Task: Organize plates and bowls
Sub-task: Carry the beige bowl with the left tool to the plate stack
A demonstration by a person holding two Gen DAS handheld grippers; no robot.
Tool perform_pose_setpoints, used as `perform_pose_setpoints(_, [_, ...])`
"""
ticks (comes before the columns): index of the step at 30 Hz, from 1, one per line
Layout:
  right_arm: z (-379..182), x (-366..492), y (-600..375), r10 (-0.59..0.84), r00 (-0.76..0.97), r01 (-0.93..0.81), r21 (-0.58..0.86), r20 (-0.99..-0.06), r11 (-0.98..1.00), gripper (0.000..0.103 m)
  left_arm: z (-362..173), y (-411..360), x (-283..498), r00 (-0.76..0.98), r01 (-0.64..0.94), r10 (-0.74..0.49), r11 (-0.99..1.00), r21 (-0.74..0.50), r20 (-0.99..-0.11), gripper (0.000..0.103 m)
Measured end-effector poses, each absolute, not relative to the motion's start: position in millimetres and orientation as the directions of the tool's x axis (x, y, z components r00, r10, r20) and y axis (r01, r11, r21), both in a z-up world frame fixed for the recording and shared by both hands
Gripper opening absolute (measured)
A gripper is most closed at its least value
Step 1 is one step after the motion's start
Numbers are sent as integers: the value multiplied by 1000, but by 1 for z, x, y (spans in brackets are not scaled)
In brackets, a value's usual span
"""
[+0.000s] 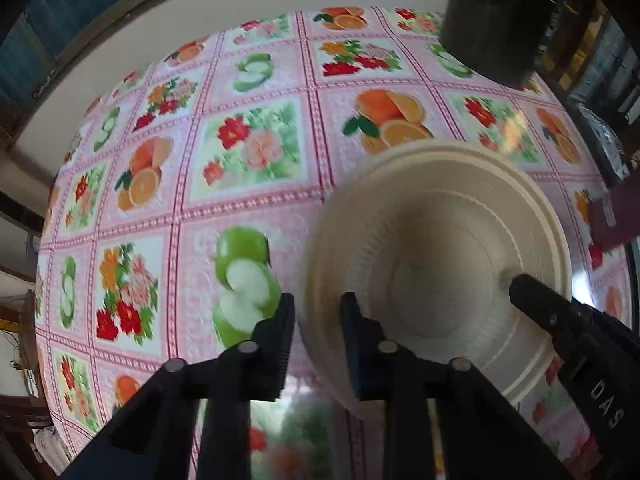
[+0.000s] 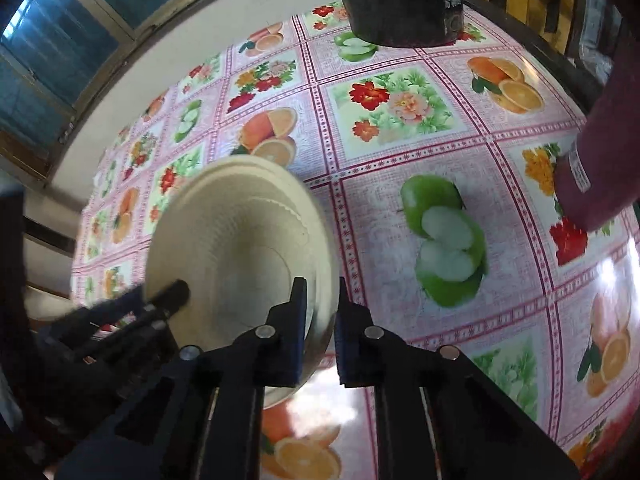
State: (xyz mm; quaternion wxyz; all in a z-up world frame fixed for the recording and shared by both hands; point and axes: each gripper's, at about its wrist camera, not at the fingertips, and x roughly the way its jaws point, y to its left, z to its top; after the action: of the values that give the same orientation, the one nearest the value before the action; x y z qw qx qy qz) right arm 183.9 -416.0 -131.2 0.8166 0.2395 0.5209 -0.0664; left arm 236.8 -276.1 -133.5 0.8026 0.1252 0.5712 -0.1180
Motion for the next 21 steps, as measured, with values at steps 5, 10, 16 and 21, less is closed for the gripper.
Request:
perform_pose_setpoints(5, [-127, 152, -409, 151, 427, 368, 324, -892, 872, 11, -129, -267, 194, 343, 360, -68, 931, 64, -937, 23])
perform_pose_setpoints(10, [-121, 108, -398, 150, 431, 368, 325, -890, 871, 11, -110, -252, 148, 404, 383, -106, 922, 63, -909, 21])
perform_pose_setpoints(16, [-92, 60, -372, 148, 489, 330, 340, -860, 881, 12, -71, -217, 97, 497, 377, -147, 924, 61, -855, 20])
perform_pose_setpoints(21, [-60, 25, -332, 156, 533, 267, 340, -832, 902, 12, -45, -171, 60, 538, 339, -165, 940, 33, -827, 20])
